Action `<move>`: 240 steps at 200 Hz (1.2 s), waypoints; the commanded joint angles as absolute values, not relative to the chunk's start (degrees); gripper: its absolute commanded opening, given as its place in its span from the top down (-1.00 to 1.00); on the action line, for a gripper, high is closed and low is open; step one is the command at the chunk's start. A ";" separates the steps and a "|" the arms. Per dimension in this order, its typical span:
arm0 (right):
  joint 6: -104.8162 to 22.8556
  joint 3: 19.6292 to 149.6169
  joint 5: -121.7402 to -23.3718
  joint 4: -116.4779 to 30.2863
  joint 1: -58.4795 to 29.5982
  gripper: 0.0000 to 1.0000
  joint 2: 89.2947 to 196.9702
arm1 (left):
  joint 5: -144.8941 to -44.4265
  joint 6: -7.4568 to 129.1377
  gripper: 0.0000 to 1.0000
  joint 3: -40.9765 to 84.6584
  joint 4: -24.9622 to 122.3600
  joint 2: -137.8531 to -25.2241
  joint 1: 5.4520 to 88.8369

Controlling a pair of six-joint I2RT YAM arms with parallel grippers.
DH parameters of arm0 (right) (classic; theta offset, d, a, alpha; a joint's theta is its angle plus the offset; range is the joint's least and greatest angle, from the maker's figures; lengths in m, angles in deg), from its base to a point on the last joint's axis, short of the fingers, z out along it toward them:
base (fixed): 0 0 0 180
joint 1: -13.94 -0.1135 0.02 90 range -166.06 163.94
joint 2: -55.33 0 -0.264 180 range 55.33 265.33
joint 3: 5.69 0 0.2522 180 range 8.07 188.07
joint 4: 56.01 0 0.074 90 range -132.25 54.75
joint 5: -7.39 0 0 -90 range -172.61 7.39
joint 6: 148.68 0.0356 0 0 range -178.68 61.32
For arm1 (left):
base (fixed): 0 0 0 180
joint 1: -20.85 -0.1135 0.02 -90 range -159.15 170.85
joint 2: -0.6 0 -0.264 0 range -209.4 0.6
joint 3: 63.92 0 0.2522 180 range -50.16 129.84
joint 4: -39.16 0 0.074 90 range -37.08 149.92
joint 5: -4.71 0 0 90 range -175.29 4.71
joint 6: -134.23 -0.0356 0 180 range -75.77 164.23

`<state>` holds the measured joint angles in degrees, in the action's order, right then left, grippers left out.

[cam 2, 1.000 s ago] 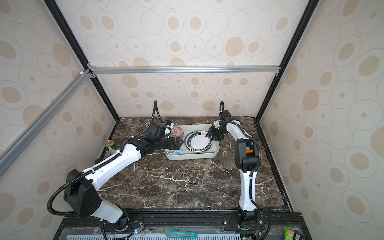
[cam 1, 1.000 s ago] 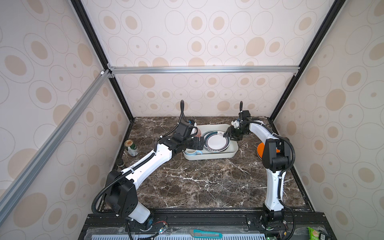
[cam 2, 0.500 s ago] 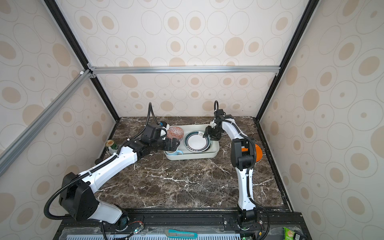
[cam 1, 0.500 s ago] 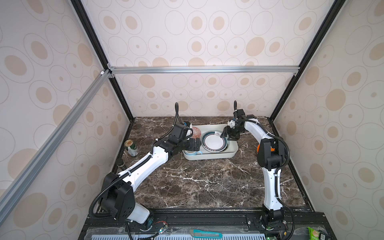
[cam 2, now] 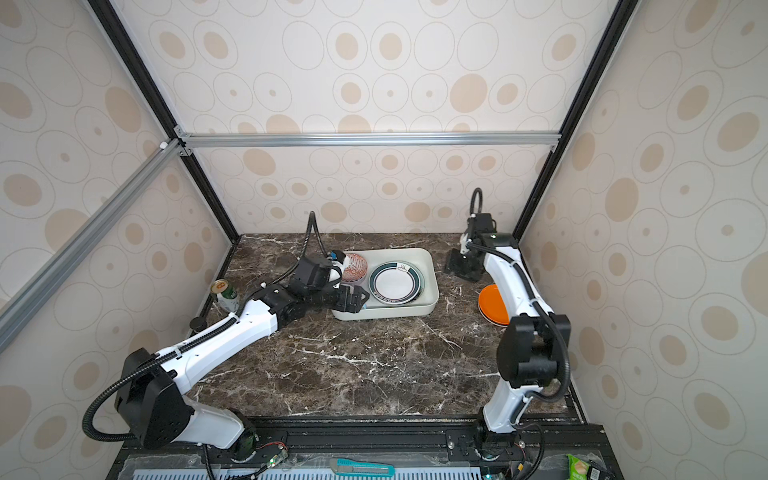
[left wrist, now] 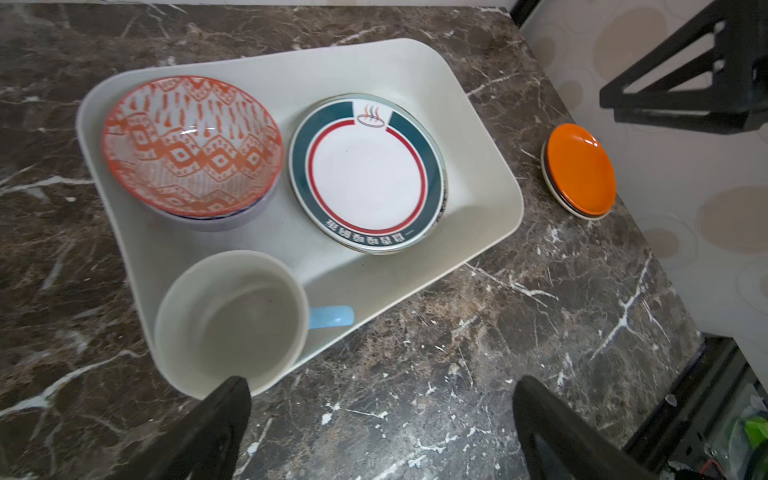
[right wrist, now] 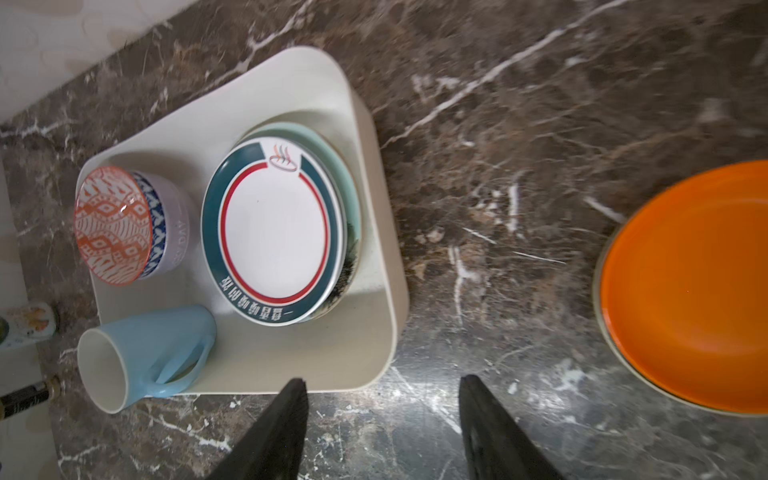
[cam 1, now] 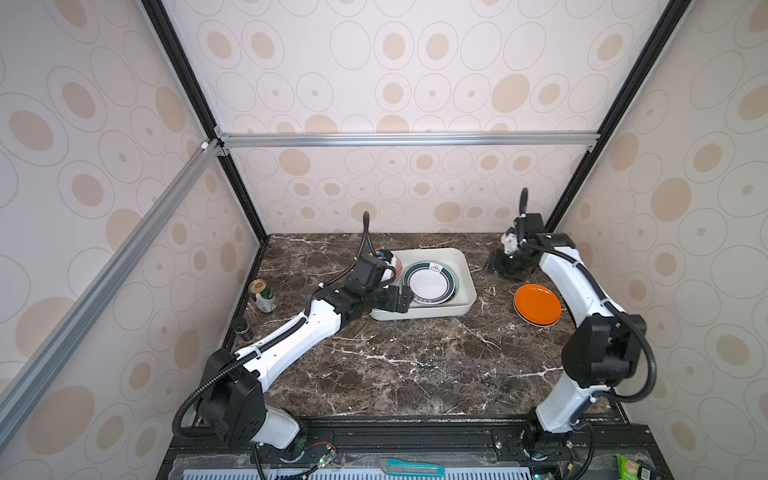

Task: Place the mixed dishes into the plastic bin
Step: 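Move the right gripper to the orange plate while the left moves over the bin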

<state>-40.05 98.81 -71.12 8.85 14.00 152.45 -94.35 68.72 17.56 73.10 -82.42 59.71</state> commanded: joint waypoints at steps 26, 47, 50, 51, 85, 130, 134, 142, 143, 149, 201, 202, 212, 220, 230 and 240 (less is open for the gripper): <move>-39.26 91.72 -77.67 6.34 21.20 -0.26 149.15 | -92.95 70.59 -0.99 19.91 71.12 -85.31 67.35; -38.74 94.12 -78.78 5.78 23.68 -0.33 151.77 | -92.96 70.74 -0.98 23.06 70.28 -89.61 69.82; -38.65 94.65 -79.05 5.76 24.00 -0.35 152.35 | -93.01 70.69 -0.98 23.37 70.05 -90.29 70.08; -38.60 94.82 -79.16 5.75 24.11 -0.35 152.49 | -93.06 70.69 -0.99 23.61 70.05 -90.55 70.16; -38.00 100.43 -80.50 5.39 27.32 -0.44 159.45 | -93.38 69.61 -0.98 31.78 71.18 -99.75 71.86; -36.94 105.28 -79.06 3.77 32.29 -0.46 167.22 | -93.31 66.90 -0.98 43.67 74.72 -109.70 72.71; -36.90 105.78 -78.93 3.71 32.58 -0.46 167.84 | -93.29 66.83 -0.98 44.56 74.92 -110.24 72.66; -36.88 107.07 -78.84 3.80 33.19 -0.46 169.23 | -93.29 66.55 -0.98 45.86 75.29 -111.32 72.69; -36.88 107.31 -78.83 3.85 33.24 -0.46 169.41 | -93.29 66.51 -0.98 46.10 75.26 -111.43 72.65; -36.97 108.46 -78.74 4.04 33.51 -0.46 170.40 | -93.30 66.35 -0.98 46.97 75.33 -112.15 72.73; -37.15 116.60 -78.00 6.42 35.64 -0.46 178.45 | -94.49 66.03 -0.98 51.94 76.41 -117.14 72.66; -37.15 116.65 -77.97 6.39 35.65 -0.46 178.55 | -94.46 66.08 -0.98 51.96 76.40 -117.20 72.64; -37.15 117.00 -77.78 6.47 35.80 -0.46 179.42 | -94.48 65.95 -0.98 52.29 76.47 -117.64 72.69; -37.19 117.05 -77.75 6.42 35.89 -0.46 179.90 | -94.43 65.86 -0.98 52.47 76.78 -117.86 72.71; -37.21 117.02 -77.61 6.27 36.03 -0.46 180.51 | -94.26 65.64 -0.98 52.50 76.80 -117.81 72.71; -37.06 117.05 -77.45 6.21 36.33 -0.46 181.21 | -94.09 65.52 -0.98 52.43 76.93 -117.62 72.71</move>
<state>-37.49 115.88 -78.10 4.34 35.59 178.99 -94.17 67.24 49.72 75.14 -117.46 72.30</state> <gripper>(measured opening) 0.731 0.992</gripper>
